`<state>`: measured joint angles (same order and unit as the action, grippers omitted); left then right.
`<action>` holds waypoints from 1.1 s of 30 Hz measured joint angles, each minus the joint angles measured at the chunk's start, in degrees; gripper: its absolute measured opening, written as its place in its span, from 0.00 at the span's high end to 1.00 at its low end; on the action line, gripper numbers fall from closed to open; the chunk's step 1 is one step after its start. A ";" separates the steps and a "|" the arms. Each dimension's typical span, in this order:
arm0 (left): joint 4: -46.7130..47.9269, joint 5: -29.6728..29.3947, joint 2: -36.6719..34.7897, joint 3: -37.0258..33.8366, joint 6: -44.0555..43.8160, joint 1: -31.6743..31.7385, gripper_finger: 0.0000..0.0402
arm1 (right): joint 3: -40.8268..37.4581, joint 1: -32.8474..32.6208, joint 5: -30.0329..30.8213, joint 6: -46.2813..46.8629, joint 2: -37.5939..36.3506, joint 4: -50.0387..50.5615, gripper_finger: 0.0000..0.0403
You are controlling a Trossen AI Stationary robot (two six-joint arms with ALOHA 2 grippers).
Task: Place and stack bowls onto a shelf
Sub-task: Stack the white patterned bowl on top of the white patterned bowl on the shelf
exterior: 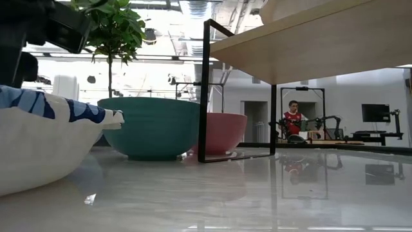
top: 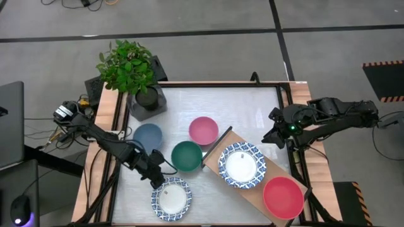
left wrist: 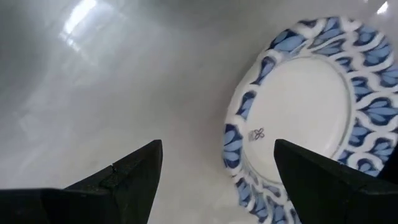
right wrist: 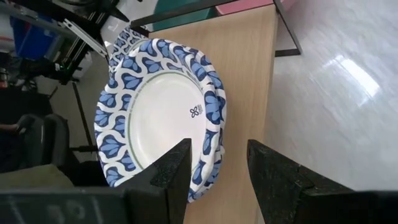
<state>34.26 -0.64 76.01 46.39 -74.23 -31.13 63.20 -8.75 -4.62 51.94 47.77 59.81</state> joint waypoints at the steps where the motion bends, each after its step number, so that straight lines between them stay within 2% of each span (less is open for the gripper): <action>1: -0.49 -1.07 0.00 0.00 -0.56 -0.34 0.27 | 0.00 0.00 0.00 -0.02 -0.07 -0.02 0.55; 7: -0.98 -6.05 0.23 0.00 -4.88 -2.07 0.27 | 0.00 0.00 0.00 -0.96 -0.35 0.11 0.55; 20: -2.99 -5.22 7.49 0.00 -6.79 -4.11 0.27 | 0.00 0.00 -0.02 -1.31 -0.33 0.11 0.55; 26: -5.44 -4.66 8.52 0.00 -5.75 -4.11 0.28 | 0.00 0.00 -0.02 -1.48 -0.33 0.11 0.55; 29: -5.58 -4.39 8.52 0.00 -5.73 -4.11 0.32 | 0.00 0.02 -0.02 -1.52 -0.33 0.12 0.55; 33: -5.51 -3.72 8.52 0.00 -4.94 -4.24 0.43 | 0.00 0.00 0.00 -2.34 -0.33 0.09 0.55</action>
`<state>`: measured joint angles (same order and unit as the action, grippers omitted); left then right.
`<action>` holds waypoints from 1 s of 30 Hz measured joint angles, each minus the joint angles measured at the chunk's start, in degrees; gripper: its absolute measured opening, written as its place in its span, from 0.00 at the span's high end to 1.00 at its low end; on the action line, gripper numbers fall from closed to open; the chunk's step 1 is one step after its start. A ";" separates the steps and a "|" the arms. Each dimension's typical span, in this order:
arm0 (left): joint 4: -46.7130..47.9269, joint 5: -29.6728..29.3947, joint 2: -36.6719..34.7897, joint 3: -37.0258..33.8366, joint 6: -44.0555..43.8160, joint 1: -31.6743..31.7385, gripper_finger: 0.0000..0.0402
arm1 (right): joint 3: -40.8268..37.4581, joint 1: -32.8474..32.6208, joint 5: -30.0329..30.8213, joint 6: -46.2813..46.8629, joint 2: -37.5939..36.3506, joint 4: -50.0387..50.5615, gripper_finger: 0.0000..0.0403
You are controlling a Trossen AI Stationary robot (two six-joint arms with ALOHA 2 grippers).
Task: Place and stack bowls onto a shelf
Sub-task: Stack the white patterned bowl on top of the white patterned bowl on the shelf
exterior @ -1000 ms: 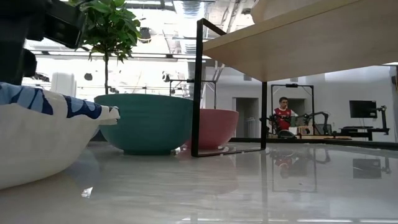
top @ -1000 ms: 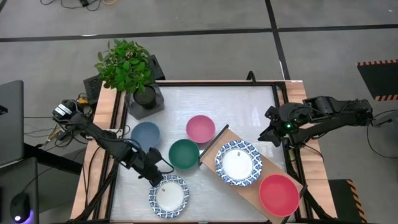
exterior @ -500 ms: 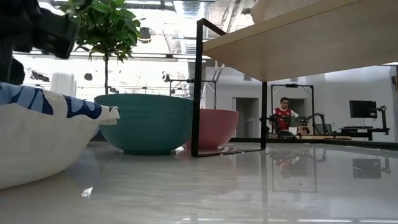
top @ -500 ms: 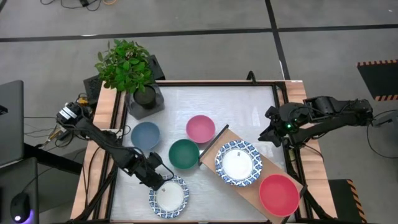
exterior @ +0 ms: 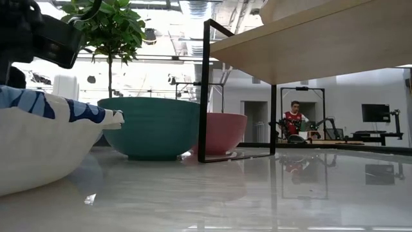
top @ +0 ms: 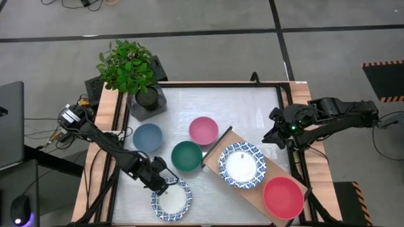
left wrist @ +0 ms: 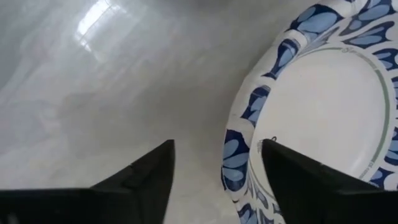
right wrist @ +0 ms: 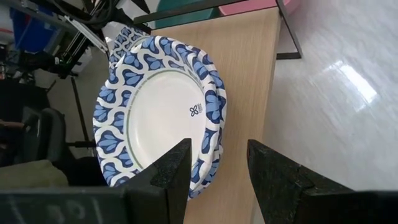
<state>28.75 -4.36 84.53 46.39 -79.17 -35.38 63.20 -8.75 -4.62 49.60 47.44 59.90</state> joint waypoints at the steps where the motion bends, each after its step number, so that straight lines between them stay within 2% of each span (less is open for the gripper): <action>1: -0.04 0.02 0.00 0.00 0.00 0.00 0.46 | 0.00 0.00 0.02 0.00 0.00 0.00 0.55; 19: -0.69 1.41 -0.15 0.04 -1.57 0.00 0.97 | 0.00 0.00 0.57 -2.14 0.17 0.08 0.55; 26: -5.09 5.46 -0.56 0.30 -4.09 0.00 1.00 | 0.00 0.01 0.64 -3.57 0.17 0.16 0.55; 30: -5.04 8.83 -1.97 2.86 -4.08 -0.22 1.00 | 0.00 0.99 0.64 -5.06 0.17 0.82 0.55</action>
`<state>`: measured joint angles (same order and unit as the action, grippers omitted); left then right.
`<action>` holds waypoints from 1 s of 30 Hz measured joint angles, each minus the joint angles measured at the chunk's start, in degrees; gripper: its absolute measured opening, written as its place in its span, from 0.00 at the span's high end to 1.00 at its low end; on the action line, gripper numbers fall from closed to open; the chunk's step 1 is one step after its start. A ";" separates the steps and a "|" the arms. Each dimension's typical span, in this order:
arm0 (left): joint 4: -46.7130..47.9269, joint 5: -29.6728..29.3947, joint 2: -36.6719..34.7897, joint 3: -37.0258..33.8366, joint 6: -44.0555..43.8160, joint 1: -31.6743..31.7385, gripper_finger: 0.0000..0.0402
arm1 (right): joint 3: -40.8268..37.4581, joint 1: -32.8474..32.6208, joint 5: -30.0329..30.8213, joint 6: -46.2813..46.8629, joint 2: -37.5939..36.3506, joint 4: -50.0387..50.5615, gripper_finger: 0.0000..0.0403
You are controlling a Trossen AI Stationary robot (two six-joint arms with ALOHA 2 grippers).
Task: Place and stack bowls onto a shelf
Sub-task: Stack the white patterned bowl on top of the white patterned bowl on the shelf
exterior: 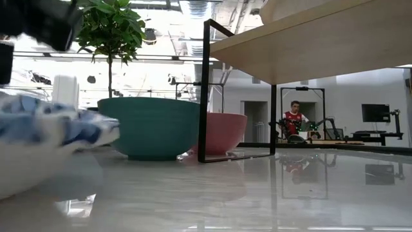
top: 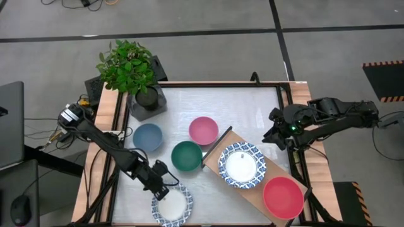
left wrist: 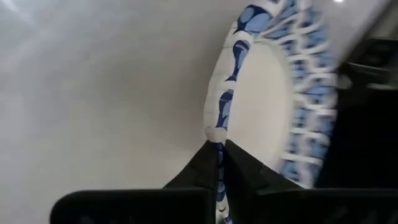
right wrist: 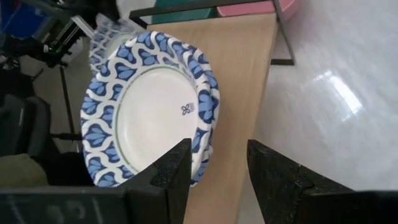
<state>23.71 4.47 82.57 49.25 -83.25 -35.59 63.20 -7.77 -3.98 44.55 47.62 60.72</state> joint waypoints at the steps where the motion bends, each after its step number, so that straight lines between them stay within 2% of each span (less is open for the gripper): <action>1: 0.05 0.33 -0.59 0.73 -0.01 0.00 1.00 | 0.00 0.48 -0.01 -0.55 0.00 0.00 0.55; 7: 4.09 -1.64 -5.84 5.38 -1.34 0.02 1.00 | 0.00 2.78 -0.06 -2.80 0.00 0.10 0.55; 12: 8.28 -9.23 -11.87 9.72 -3.06 0.04 1.00 | 0.00 3.89 -0.40 -6.25 0.00 0.10 0.55; 15: 11.36 -17.14 -15.21 12.64 -3.98 0.40 1.00 | 0.00 4.63 -0.47 -7.16 0.00 0.10 0.55; 19: 16.26 -32.81 -18.05 16.74 -6.24 2.49 1.00 | 0.00 5.33 -0.48 -7.14 0.00 0.10 0.55; 22: 16.45 -40.81 -18.49 19.34 -3.98 5.37 1.00 | 0.00 6.82 -0.46 -7.14 0.00 -0.39 0.55; 26: 14.80 -42.95 -17.30 23.34 3.04 10.75 1.00 | -0.02 10.63 -0.48 -7.46 0.00 -6.04 0.55; 30: 10.24 -42.88 -15.72 26.45 11.96 16.60 1.00 | -0.02 14.98 -0.80 -10.37 0.00 -16.65 0.55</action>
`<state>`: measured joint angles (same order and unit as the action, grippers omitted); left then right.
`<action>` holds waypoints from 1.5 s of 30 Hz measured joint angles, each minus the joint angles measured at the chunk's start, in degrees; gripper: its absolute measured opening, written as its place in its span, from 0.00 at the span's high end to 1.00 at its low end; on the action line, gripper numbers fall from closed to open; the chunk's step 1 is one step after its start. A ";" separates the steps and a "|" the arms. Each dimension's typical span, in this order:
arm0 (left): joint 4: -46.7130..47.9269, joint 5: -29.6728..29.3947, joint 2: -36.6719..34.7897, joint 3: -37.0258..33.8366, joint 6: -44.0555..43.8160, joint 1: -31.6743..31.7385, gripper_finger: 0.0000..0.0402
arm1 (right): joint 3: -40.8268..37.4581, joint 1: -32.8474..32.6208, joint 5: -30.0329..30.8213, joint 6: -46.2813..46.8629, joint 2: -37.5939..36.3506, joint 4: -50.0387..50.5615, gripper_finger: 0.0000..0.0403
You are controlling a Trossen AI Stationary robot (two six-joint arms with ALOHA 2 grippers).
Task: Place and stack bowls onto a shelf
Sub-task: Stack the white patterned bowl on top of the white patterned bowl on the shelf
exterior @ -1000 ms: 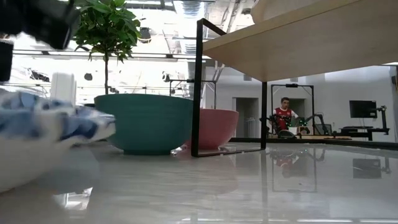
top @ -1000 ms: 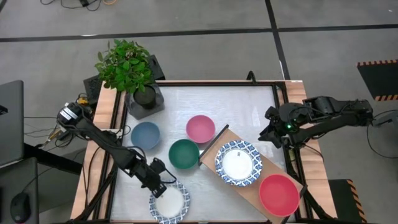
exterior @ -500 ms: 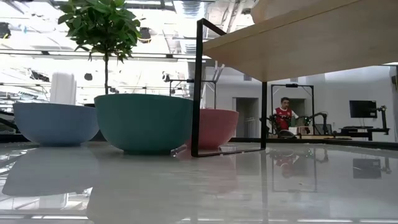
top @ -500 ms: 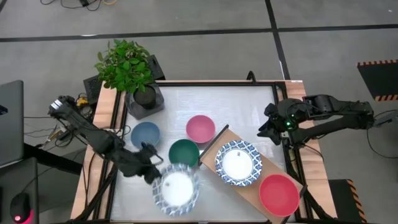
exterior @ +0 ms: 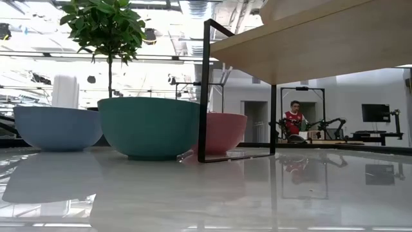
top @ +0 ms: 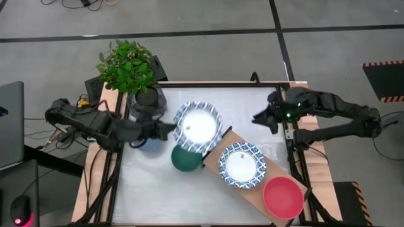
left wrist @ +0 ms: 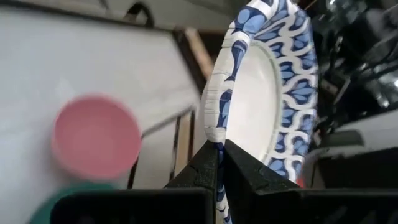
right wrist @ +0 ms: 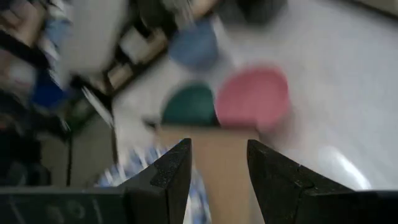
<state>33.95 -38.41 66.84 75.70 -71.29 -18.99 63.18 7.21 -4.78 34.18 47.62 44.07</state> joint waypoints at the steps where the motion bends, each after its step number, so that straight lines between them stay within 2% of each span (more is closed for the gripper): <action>1: -1.51 0.05 0.18 0.40 2.07 1.21 1.00 | 0.00 1.04 -0.76 -0.78 0.00 -3.19 0.55; 6: -7.77 3.82 0.42 0.81 8.62 6.19 1.00 | 0.02 6.18 -10.63 -3.01 0.50 -21.44 0.53; 10: -10.03 5.41 0.42 0.81 10.86 8.16 1.00 | 0.02 9.32 -17.21 -2.71 1.63 -31.96 0.47; 16: -11.91 6.92 1.01 0.81 13.77 9.06 1.00 | 0.02 11.35 -22.30 1.47 6.20 -39.86 0.41; 24: -11.90 6.21 1.81 0.81 15.36 9.04 1.00 | 0.00 11.20 -32.86 7.89 13.03 -48.02 0.40; 37: -11.95 6.21 3.80 0.81 16.83 9.64 1.00 | 0.00 11.16 -34.96 8.46 14.53 -49.65 0.42; 45: -12.02 6.26 4.28 0.81 17.10 10.93 1.00 | 0.00 11.16 -35.82 8.41 14.53 -47.97 0.60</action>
<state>21.93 -32.15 71.12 76.51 -54.19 -8.07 63.18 18.37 -40.60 42.59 62.15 -3.90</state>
